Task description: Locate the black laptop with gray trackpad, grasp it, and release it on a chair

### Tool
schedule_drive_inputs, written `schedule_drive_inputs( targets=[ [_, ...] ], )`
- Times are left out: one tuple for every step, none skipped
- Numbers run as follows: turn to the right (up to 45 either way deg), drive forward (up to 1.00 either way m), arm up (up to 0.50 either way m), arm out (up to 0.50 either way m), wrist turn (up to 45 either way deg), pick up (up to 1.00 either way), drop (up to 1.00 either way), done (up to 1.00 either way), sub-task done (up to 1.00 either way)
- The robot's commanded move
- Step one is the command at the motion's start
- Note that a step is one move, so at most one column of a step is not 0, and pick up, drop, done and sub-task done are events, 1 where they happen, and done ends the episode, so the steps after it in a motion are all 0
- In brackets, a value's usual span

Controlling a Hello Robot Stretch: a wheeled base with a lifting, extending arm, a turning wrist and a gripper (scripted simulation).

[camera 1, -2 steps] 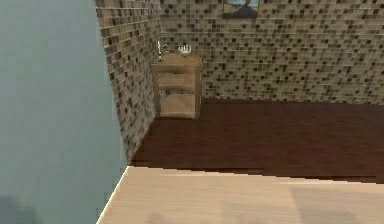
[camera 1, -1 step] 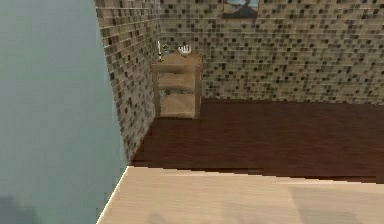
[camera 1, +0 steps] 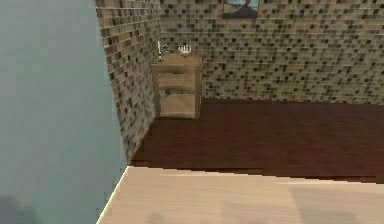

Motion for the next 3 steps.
schedule_drive_inputs(
  targets=[
    [0.0,0.0,0.0,0.0,0.0,0.0,1.0,0.0,0.0],
    [0.0,0.0,0.0,-0.1,0.0,0.0,0.0,0.0,0.0],
    [0.0,0.0,0.0,0.0,0.0,0.0,0.0,1.0,0.0]
  ],
)
